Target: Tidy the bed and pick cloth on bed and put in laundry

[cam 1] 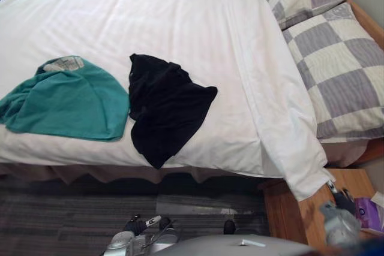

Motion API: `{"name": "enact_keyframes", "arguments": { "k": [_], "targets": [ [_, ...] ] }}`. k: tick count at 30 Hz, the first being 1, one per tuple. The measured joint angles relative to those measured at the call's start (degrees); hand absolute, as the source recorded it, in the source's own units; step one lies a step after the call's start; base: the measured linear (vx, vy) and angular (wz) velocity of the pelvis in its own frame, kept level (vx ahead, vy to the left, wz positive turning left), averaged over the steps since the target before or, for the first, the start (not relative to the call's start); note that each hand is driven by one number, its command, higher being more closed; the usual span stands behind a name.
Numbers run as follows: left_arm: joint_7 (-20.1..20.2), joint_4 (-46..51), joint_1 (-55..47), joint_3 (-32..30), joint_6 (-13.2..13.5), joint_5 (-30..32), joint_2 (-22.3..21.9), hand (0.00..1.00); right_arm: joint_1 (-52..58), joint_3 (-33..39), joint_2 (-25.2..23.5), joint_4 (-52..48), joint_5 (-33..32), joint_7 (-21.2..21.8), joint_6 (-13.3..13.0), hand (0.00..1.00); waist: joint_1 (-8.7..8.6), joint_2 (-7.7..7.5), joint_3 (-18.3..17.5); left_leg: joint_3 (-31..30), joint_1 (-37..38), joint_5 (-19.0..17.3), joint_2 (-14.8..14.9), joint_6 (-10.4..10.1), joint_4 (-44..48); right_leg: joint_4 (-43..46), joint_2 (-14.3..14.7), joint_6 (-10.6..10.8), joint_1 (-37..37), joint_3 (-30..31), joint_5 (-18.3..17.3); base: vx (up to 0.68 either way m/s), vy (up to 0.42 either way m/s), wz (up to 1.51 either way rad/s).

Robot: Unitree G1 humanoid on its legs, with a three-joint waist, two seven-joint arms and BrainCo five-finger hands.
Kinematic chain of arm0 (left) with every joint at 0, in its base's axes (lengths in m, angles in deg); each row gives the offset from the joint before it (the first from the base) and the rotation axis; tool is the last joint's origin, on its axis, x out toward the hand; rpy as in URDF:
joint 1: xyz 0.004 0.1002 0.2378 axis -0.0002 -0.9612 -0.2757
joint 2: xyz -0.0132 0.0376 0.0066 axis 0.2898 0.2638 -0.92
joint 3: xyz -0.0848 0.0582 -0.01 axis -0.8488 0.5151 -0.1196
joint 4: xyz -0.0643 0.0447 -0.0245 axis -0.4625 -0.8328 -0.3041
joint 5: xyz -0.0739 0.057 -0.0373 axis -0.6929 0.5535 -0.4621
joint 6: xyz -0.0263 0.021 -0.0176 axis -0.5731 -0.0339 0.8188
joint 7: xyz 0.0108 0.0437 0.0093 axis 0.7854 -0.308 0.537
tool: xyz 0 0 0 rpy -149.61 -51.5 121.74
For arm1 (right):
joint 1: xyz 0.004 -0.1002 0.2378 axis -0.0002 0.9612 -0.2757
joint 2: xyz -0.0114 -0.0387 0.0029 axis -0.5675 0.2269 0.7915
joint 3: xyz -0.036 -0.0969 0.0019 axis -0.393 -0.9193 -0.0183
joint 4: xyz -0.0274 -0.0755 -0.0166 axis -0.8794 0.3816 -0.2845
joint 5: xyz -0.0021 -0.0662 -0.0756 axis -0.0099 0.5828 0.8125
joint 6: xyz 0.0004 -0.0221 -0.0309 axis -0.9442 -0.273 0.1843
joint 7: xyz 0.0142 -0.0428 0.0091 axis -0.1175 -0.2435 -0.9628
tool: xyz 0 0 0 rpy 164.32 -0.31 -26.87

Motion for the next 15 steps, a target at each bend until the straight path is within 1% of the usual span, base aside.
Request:
{"name": "enact_keyframes", "arguments": {
  "k": [2,3,5,6,8,10,11,12,14,15],
  "targets": [
    [0.03,0.15,0.08,0.02,0.02,-0.25,-0.08,0.0,1.87,2.72,0.07,-3.84,-0.4,-0.81,-0.82,0.0,-0.51,0.01,-0.08,0.24,0.4,-0.18,0.48,-0.04,-0.01,0.54,0.48,-0.02,-0.18,0.46,0.01,-0.06,-0.041,-0.16],
    [0.03,0.13,-0.14,0.05,-0.05,-0.65,-0.27,0.0,2.45,3.5,0.38,-7.32,-0.39,-0.73,-0.9,0.0,-0.58,-0.05,-0.16,0.87,0.84,-0.53,0.72,-0.47,-0.01,0.85,0.75,-0.02,-0.29,1.14,0.0,-0.06,-0.031,-0.23],
    [0.0,0.15,-0.25,0.11,-0.06,-1.08,-0.65,0.0,2.55,3.45,1.05,-10.61,-0.23,-0.12,-0.86,0.0,-0.61,-0.09,-0.38,1.29,0.77,-0.5,0.68,-0.46,-0.01,0.9,0.72,-0.03,-0.69,1.51,-0.11,-0.08,-0.023,-0.15],
    [-0.01,0.26,-0.32,0.12,-0.06,-1.11,-0.67,0.0,2.5,3.41,1.36,-13.01,-0.16,0.57,-0.83,1.0,-0.62,-0.13,-0.41,1.28,0.56,-0.42,0.56,-0.33,-0.01,1.08,0.59,-0.04,-1.02,1.52,-0.35,-0.09,-0.019,-0.04],
    [-0.07,0.44,-0.85,0.2,-0.16,-1.16,-0.73,0.0,2.3,2.61,2.19,-14.89,-0.17,2.31,-0.54,1.0,-0.67,-0.22,-0.5,1.15,0.4,-0.23,0.27,-0.05,-0.01,1.42,0.37,0.23,-1.25,1.49,-1.19,-0.08,-0.013,0.04],
    [-0.12,0.59,-1.98,0.51,-0.33,-1.17,-0.64,0.0,2.12,1.26,2.96,-16.38,-0.81,4.98,0.82,1.0,-0.82,-0.59,-1.32,0.81,-0.1,-0.16,-0.09,0.09,-0.01,1.42,0.02,0.35,-1.85,1.37,-1.46,-0.05,0.004,0.1],
    [-0.14,0.59,-2.45,0.64,-0.49,-1.17,-0.55,0.0,1.88,0.04,3.16,-18.26,-1.19,6.82,2.01,1.0,-0.83,-0.46,-1.62,0.5,-0.28,-0.19,-0.43,0.15,-0.01,1.4,-0.32,0.41,-1.97,1.23,-1.51,-0.01,0.028,0.13],
    [-0.21,0.59,-2.81,0.85,-0.68,-1.17,-0.48,0.0,1.4,-2.21,3.45,-20.63,-3.06,8.78,3.4,1.0,-0.84,-0.6,-1.55,0.18,-0.44,-0.27,-0.86,0.38,-0.01,1.37,-0.77,0.57,-1.98,1.19,-1.59,0.0,0.035,0.11],
    [-0.52,0.7,-2.98,2.41,-1.07,-1.19,0.18,0.0,-0.01,-5.2,3.43,-22.71,-6.64,11.26,5.13,1.0,-0.71,-0.99,-1.45,-0.46,-1.02,-0.25,-1.55,0.67,0.01,1.37,-1.41,1.0,-2.16,0.74,-1.73,0.02,0.032,0.16],
    [-0.57,0.86,-2.88,2.93,-1.42,-1.18,0.46,0.0,-0.88,-6.13,3.43,-23.15,-8.27,12.13,5.55,1.0,-0.71,-1.13,-1.34,-0.66,-1.4,-0.23,-1.8,0.74,0.02,1.37,-1.68,1.19,-2.31,0.49,-1.74,0.03,0.043,0.25]
  ]
}}
